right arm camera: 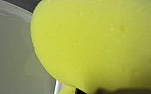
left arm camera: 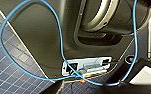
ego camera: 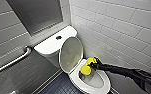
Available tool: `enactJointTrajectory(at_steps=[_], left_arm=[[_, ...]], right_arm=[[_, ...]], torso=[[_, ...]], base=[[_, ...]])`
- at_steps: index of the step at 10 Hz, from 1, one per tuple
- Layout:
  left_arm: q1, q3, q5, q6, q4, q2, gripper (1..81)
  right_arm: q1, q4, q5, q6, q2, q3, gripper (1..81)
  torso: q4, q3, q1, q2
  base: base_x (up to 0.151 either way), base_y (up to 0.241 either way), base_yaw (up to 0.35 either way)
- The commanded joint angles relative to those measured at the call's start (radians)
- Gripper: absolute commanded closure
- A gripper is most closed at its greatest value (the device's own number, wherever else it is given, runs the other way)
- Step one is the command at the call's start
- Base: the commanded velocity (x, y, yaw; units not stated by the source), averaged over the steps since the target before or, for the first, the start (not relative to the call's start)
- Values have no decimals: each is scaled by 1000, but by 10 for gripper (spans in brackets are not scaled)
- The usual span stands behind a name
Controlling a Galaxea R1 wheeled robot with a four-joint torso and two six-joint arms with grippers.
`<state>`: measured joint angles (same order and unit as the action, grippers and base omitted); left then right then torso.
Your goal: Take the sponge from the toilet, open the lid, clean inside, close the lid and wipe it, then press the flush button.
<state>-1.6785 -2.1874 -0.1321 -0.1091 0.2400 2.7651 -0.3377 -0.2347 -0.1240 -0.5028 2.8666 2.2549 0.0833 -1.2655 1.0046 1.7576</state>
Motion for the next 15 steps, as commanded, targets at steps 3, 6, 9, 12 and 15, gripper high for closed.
enactJointTrajectory(at_steps=[3, 6, 9, 12, 15], left_arm=[[-48, 14, 83, -1, -1, -5, 10], [-53, 14, 82, -1, 1, -4, 10], [-53, 14, 80, 0, 4, 2, 10], [-53, 12, 78, 3, 9, 7, 10], [-53, 12, 78, 5, 12, 10, 10]], right_arm=[[131, -23, 24, -218, 105, 199, 811], [95, -21, 43, -287, 113, 227, 811], [33, -17, 55, -284, 17, 120, 811], [4, -18, 98, -284, -137, -83, 811], [-50, -21, 127, -286, -233, -167, 811]], torso=[[0, 0, 0, 0], [0, 0, 0, 0], [0, 0, 0, 0], [0, 0, 0, 0], [0, 0, 0, 0]], base=[[0, 0, 0], [0, 0, 0], [0, 0, 0], [0, 0, 0], [0, 0, 0]])
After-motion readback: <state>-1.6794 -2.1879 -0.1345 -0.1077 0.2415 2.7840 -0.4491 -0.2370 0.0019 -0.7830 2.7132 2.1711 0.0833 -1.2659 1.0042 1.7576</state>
